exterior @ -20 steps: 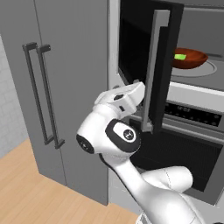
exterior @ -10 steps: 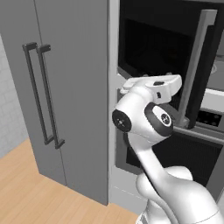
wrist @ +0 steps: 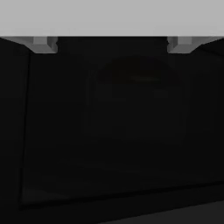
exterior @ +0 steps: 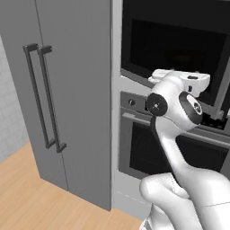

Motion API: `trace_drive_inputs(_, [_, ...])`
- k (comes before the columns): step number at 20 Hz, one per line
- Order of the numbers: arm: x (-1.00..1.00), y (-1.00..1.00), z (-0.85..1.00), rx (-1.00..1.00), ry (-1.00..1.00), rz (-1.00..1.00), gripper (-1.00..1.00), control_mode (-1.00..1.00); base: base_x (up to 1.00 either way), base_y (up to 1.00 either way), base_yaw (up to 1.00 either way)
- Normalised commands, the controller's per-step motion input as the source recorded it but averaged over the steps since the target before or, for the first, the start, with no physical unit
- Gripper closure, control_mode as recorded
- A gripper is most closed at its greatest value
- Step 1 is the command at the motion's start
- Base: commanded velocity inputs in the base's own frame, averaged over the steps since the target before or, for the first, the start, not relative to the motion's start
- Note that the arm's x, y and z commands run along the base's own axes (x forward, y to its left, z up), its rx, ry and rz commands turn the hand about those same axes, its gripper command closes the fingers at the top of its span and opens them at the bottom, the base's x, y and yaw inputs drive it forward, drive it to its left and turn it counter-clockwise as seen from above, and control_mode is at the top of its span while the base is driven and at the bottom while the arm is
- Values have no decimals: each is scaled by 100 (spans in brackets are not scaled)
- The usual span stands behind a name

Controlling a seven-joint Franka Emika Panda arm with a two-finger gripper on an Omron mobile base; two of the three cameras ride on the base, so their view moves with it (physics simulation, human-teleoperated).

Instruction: Pick the lemon wedge from the sink and place it in the bowl. Then pick the bowl and place it in the microwave. Then close the microwave door and press the start button.

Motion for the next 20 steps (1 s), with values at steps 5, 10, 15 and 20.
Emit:
trace_drive_inputs(5, [48,-49,0,12,0,0,-100,-100,0,0,0])
trace_drive_inputs(10, [46,-49,0,10,0,0,-100,-100,0,0,0])
trace_drive_inputs(15, [54,-51,0,9,0,0,-100,-100,0,0,0])
trace_drive_inputs(20, [51,-47,0,9,0,0,-100,-100,0,0,0])
